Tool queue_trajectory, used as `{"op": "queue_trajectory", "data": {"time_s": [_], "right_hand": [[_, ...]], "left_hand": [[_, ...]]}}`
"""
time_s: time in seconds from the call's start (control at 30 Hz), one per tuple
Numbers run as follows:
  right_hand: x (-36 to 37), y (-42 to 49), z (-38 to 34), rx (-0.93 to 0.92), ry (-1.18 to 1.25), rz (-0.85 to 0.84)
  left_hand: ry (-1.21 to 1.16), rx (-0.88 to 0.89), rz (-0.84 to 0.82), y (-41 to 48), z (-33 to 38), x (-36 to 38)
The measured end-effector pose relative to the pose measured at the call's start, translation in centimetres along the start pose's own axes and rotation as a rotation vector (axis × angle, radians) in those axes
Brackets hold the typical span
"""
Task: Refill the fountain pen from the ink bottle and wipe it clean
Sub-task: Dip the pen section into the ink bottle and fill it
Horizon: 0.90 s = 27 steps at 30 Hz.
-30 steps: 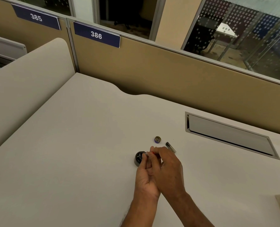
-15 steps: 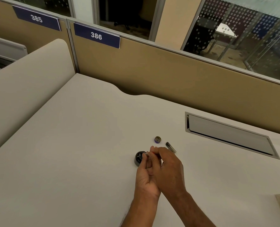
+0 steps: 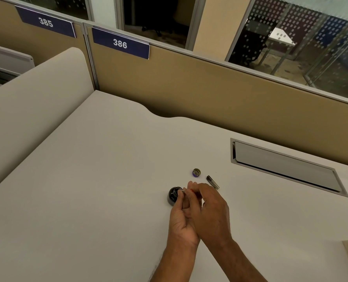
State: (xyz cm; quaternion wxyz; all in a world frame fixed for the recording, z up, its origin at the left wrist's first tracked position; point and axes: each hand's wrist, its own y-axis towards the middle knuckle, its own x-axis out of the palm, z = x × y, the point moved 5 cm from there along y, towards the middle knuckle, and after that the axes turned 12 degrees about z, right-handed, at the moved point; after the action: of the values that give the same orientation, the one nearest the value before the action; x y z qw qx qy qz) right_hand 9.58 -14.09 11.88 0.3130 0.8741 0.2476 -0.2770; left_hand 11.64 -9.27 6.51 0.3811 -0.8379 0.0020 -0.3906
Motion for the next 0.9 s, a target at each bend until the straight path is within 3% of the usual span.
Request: {"op": "queue_trajectory", "data": {"time_s": [0.9], "right_hand": [[-0.1,-0.3,0.0,-0.008,-0.026,0.034]], "left_hand": [[0.08,0.015,-0.006,0.2,0.5,-0.5]]}}
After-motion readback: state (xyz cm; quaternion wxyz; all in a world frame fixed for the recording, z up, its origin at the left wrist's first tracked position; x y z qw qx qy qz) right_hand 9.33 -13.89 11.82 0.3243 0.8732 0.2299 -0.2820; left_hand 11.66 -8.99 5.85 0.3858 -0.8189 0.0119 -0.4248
